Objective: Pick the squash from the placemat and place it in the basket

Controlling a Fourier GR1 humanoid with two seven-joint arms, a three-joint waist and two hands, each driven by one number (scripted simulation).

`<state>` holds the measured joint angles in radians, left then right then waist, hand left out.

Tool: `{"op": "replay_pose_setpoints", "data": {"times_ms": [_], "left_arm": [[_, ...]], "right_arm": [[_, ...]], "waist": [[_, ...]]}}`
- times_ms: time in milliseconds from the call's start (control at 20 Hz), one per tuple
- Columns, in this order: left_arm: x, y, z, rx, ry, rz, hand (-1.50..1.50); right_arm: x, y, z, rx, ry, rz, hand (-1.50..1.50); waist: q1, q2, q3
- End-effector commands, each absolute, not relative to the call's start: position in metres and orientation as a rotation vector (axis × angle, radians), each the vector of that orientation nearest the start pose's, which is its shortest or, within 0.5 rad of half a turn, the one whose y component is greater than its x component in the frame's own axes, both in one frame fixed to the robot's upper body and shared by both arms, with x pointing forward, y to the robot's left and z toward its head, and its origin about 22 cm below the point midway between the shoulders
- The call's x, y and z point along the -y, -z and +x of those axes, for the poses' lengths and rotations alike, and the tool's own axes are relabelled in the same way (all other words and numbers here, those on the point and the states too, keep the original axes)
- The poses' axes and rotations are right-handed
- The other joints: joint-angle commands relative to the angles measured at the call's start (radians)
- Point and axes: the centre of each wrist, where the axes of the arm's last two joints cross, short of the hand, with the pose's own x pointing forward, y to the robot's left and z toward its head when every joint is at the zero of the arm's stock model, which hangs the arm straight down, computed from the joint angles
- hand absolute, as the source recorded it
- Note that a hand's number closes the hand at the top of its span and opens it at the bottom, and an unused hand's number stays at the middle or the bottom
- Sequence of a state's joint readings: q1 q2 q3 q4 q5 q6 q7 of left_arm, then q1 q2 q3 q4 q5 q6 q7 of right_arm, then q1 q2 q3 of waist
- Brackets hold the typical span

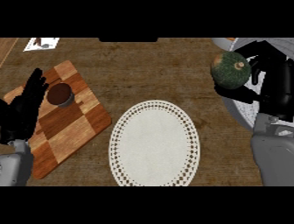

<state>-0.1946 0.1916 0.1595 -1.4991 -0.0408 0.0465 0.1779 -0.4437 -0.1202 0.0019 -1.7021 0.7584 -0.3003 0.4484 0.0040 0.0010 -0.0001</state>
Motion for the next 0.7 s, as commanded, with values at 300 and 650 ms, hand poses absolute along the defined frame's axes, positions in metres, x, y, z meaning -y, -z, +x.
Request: {"op": "replay_pose_setpoints", "data": {"times_ms": [300, 650], "left_arm": [[-0.298, -0.056, 0.280, 1.513, 0.020, 0.283, 0.00], [-0.285, -0.041, 0.280, 1.498, 0.025, 0.293, 0.00]], "right_arm": [[0.260, -0.156, 0.352, 1.707, -0.128, -0.886, 1.50], [0.310, -0.133, 0.343, 1.716, -0.119, -0.802, 1.50]], "waist": [[0.002, -0.001, 0.000], [-0.001, -0.001, 0.000]]}}
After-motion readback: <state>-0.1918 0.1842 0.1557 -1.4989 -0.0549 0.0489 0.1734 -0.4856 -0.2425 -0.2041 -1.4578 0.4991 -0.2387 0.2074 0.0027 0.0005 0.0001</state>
